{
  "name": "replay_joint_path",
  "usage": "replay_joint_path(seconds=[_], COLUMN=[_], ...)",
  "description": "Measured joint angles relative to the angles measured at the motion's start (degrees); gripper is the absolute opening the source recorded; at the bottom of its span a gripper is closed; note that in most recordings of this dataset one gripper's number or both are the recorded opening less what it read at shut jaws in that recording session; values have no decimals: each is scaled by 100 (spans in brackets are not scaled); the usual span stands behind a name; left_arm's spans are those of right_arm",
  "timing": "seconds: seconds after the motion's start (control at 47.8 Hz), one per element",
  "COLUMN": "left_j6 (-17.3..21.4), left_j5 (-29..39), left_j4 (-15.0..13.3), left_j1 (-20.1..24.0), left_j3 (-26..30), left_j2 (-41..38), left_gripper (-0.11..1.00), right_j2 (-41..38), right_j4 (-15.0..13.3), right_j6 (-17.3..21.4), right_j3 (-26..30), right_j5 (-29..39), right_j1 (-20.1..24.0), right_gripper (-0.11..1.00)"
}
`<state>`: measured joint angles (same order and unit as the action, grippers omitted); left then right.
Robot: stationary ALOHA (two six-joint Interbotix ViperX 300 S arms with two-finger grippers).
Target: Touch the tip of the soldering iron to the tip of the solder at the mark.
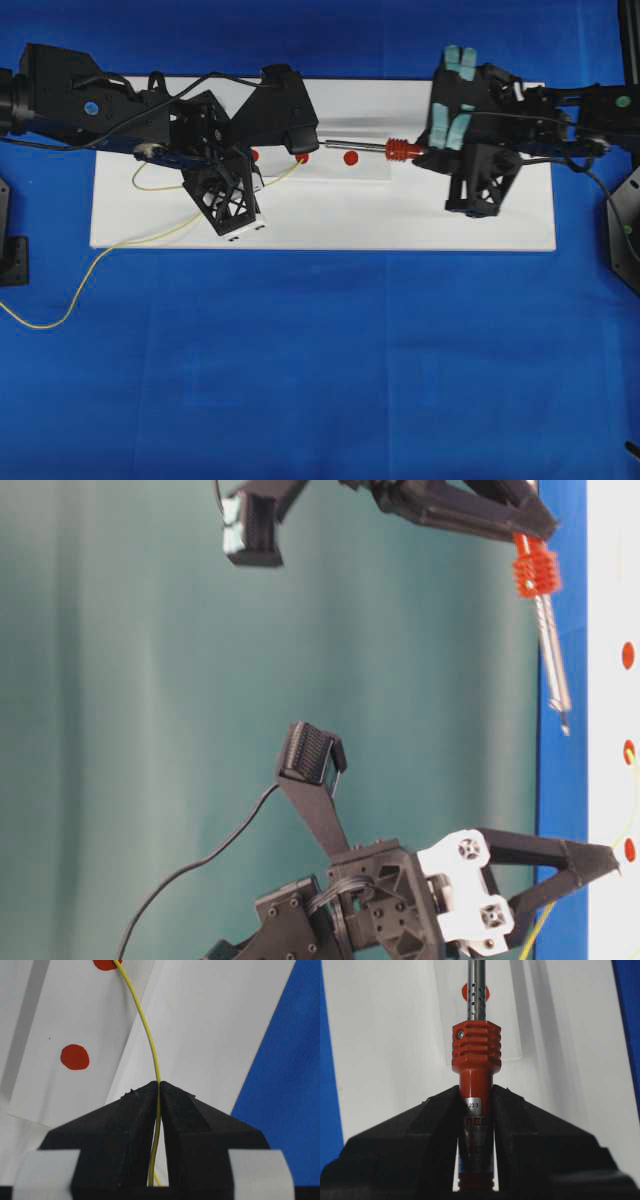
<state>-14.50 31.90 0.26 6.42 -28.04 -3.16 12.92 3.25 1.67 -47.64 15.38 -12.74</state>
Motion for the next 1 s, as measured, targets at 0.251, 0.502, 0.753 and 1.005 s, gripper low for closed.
replay_joint_path(seconds=[0.251, 0.502, 0.753, 1.005], left_j6=[0, 0, 0, 0], left_j5=[0, 9, 9, 18], left_j4=[-9, 0, 0, 0], left_j1=[0, 9, 9, 9], left_j3=[0, 0, 0, 0], left_j2=[9, 9, 0, 9], left_gripper=[3, 3, 3, 3], right_j2=[-475, -554, -624, -642], right_j4=[9, 9, 9, 9], right_j6=[0, 9, 9, 9], right_j3=[220, 229, 229, 229], right_j5=[0, 0, 0, 9], right_j1=[44, 44, 79, 79], right_gripper=[6, 6, 6, 6])
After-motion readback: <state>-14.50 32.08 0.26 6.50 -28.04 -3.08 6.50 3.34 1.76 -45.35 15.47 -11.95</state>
